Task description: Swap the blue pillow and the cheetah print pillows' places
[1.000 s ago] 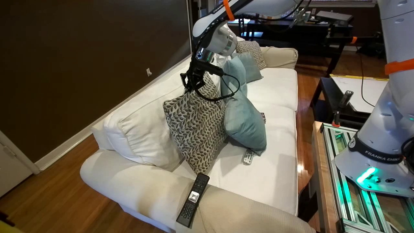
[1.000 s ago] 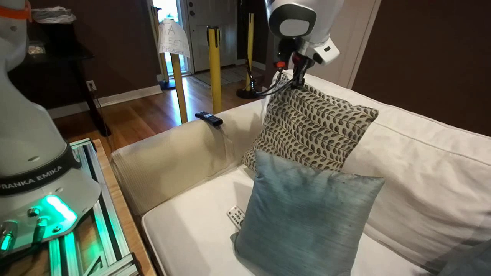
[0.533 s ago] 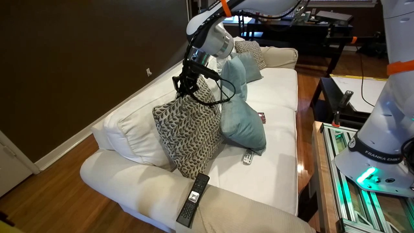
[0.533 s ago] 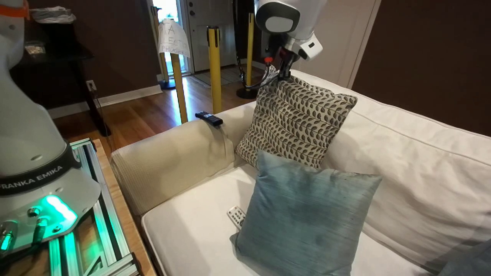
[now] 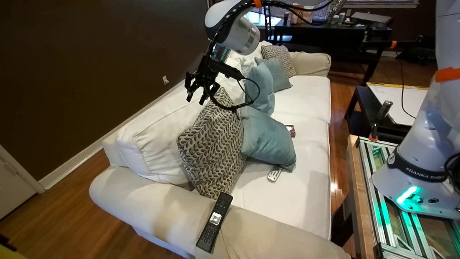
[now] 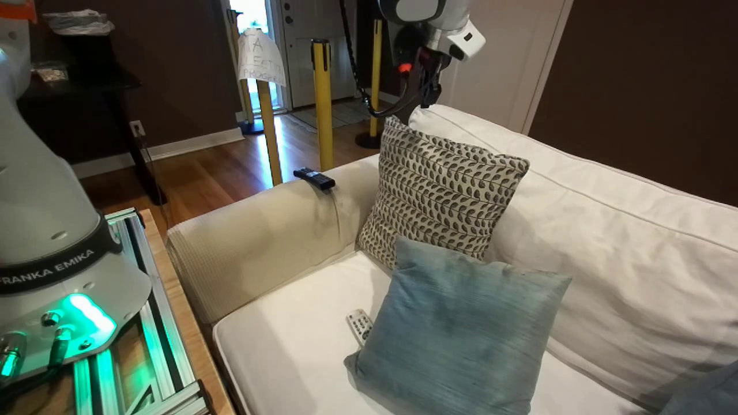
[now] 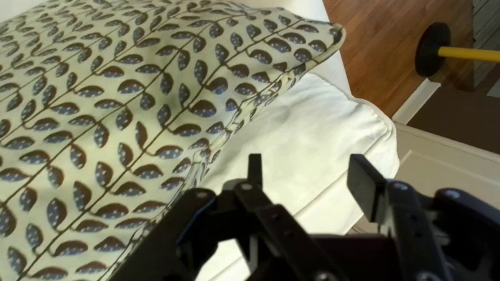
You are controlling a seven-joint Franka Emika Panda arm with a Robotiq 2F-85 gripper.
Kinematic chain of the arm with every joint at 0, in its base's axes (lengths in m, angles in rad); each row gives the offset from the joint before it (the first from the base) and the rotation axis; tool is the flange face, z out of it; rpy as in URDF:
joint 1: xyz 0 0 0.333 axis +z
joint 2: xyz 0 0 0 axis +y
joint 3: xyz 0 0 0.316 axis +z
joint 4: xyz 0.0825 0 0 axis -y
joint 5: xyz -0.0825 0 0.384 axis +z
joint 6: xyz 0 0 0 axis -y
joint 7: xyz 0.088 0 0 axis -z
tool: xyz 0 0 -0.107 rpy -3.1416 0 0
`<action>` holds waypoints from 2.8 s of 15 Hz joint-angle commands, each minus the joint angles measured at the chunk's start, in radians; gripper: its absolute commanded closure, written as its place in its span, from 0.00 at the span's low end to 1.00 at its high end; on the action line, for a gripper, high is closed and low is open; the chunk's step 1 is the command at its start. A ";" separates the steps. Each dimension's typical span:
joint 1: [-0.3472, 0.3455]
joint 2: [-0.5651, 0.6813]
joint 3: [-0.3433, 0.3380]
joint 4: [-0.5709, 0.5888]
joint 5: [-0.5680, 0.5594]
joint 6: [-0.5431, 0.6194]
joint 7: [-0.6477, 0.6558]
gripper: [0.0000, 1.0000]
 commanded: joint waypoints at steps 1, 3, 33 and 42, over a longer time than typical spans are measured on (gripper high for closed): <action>0.028 -0.104 -0.080 -0.098 -0.135 0.000 0.038 0.10; 0.030 -0.134 -0.124 -0.129 -0.241 -0.007 0.087 0.00; 0.008 0.265 -0.307 -0.274 -0.554 0.441 0.359 0.00; 0.000 0.420 -0.255 -0.154 -0.452 0.414 0.334 0.00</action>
